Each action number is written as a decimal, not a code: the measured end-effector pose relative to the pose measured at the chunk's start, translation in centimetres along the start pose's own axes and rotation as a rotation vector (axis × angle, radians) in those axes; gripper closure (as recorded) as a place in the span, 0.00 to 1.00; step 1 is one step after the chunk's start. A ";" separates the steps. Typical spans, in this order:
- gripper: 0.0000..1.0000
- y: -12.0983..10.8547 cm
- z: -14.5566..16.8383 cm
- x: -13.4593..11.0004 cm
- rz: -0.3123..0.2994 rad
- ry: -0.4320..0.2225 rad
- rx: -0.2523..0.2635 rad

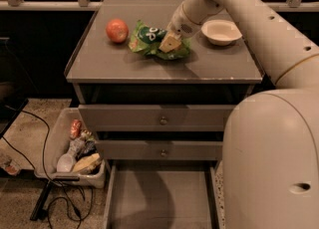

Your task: Place green rice chip bag into bottom drawer

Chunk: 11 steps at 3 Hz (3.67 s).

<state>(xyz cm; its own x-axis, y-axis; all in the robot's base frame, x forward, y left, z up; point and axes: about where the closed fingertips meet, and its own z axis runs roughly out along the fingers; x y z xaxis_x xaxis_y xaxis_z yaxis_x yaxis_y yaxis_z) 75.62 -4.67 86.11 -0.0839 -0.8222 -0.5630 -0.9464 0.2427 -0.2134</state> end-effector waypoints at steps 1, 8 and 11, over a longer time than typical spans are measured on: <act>1.00 1.4 -2.5 -0.3 -0.037 0.009 0.008; 1.00 16.3 -10.3 8.0 0.053 0.064 0.022; 1.00 25.8 1.3 14.2 0.159 0.002 -0.115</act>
Offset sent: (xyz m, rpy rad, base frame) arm -0.0830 -0.0393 0.0609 -0.0296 -0.0842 0.0351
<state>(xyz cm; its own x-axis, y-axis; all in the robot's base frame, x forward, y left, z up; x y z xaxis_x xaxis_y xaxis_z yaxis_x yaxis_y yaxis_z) 50.46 -9.41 71.60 -0.2361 -0.7793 -0.5805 -0.9504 0.3095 -0.0289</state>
